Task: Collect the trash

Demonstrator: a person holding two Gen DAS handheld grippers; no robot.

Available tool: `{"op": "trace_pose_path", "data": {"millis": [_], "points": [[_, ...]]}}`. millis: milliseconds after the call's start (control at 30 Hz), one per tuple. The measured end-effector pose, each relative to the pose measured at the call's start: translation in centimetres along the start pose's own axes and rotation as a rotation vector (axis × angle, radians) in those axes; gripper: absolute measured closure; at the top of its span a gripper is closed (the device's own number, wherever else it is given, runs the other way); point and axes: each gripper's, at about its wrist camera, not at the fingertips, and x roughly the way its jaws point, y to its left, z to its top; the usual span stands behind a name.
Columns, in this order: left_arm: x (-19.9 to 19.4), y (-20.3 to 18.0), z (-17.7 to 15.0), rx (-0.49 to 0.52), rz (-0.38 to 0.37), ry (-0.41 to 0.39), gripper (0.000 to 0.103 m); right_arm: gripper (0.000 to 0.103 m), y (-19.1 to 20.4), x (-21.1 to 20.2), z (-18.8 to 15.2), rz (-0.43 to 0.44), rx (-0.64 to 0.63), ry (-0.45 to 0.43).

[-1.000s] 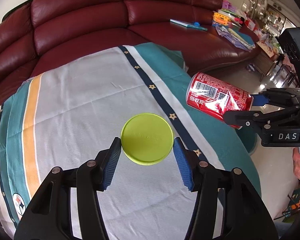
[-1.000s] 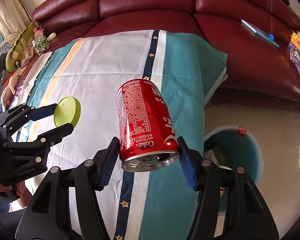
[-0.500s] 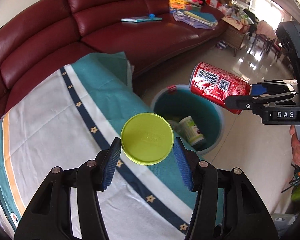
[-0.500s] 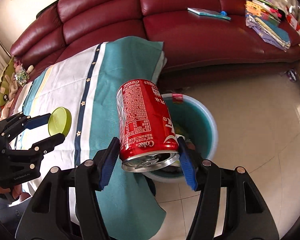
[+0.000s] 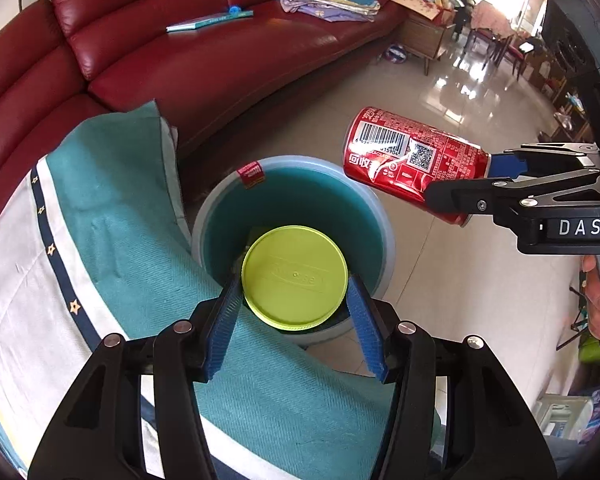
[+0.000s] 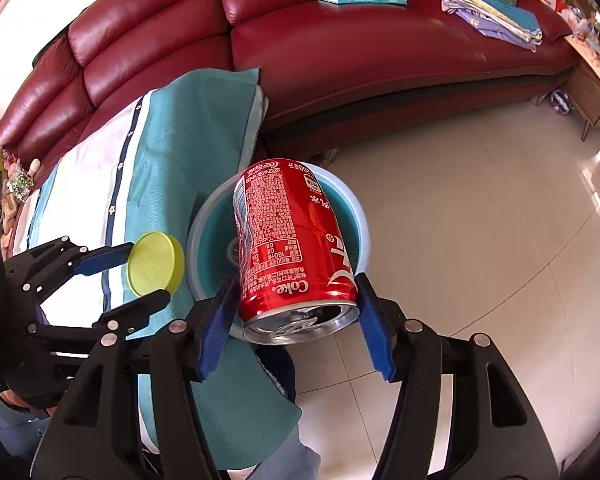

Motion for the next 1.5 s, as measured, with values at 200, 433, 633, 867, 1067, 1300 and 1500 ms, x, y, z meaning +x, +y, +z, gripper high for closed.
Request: {"op": "trace_pose_path", "data": {"millis": [200, 433, 633, 867, 1067, 1300, 1500], "points": [[3.3, -0.3, 0.8, 0.000, -0.032, 0.042, 0.048, 0.047, -0.4, 1.6, 0.8, -0.016, 0.016, 0.031], [5.4, 0.1, 1.2, 0.014, -0.016, 0.088, 0.032, 0.047, -0.8, 3.2, 1.6, -0.020, 0.030, 0.058], [5.1, 1.1, 0.7, -0.002, 0.029, 0.083, 0.014, 0.047, -0.3, 4.3, 2.2, -0.016, 0.023, 0.077], [3.1, 3.4, -0.3, -0.089, 0.049, 0.028, 0.008, 0.047, 0.6, 4.8, 2.5, -0.021, -0.002, 0.094], [1.7, 5.1, -1.0, -0.141, 0.065, 0.004, 0.006, 0.047, 1.1, 5.7, 2.8, -0.026, -0.010, 0.114], [1.0, 5.5, -1.1, -0.144, 0.092, 0.013, 0.004, 0.047, 2.2, 6.6, 3.4, -0.034, -0.023, 0.124], [1.1, 6.3, -1.5, -0.173, 0.081, 0.022, 0.004, 0.031, 2.9, 6.9, 3.7, -0.022, -0.028, 0.138]]}}
